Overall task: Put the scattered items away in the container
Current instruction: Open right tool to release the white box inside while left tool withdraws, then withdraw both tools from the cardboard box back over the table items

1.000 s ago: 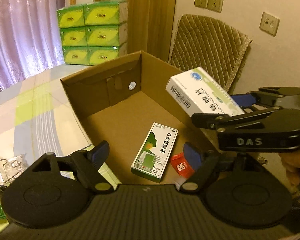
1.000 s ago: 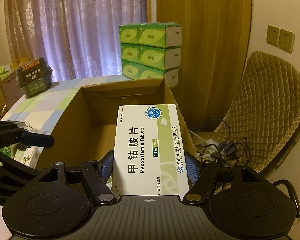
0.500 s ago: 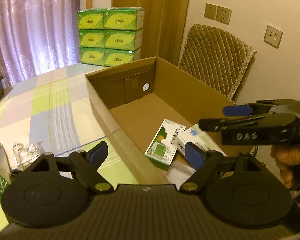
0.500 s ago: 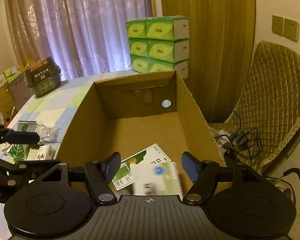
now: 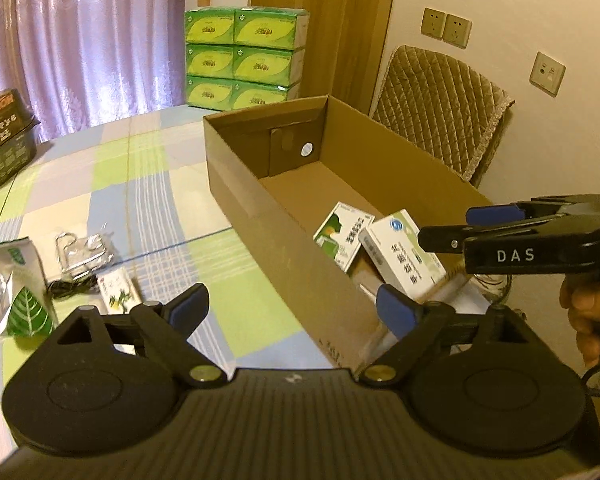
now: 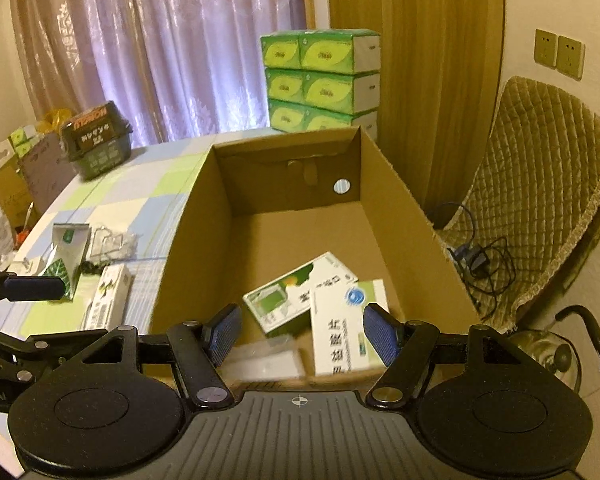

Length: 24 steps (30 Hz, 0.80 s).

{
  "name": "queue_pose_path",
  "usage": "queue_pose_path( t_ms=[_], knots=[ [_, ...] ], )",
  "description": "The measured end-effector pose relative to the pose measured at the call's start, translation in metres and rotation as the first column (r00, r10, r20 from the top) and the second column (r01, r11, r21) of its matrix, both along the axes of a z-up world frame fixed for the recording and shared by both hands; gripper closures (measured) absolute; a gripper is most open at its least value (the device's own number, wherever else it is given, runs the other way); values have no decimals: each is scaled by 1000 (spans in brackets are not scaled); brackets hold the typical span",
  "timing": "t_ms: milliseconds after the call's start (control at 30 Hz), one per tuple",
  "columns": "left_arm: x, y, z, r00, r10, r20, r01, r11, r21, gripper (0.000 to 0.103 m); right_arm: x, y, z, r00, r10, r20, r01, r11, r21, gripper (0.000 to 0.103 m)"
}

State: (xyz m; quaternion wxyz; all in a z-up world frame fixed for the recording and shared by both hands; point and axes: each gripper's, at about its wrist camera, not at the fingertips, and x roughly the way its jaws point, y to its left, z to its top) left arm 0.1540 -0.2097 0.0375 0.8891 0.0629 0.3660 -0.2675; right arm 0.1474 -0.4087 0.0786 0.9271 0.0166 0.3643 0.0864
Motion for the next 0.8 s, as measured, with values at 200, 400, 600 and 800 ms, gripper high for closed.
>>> queue_pose_path(
  t_ms=[200,400,600,800],
  knots=[
    [-20,16,0,1000,25,-8,-25,1000,-18,7,-20,12,6,1000,13,3,-13,1000,-6,30],
    [-32,32,-1,998,53,-19,-54,998,-19,6,-33,28,11,1000,30,1,-30,999,-13,29],
    [-39,54,-1,995,97,-21,-97,995,-29,5,-41,47,15,998,62,7,-62,998,-30,29],
    [-42,74,-1,990,140,-22,-140,989,-46,4,-45,64,14,996,91,7,-90,994,-56,29]
  ],
)
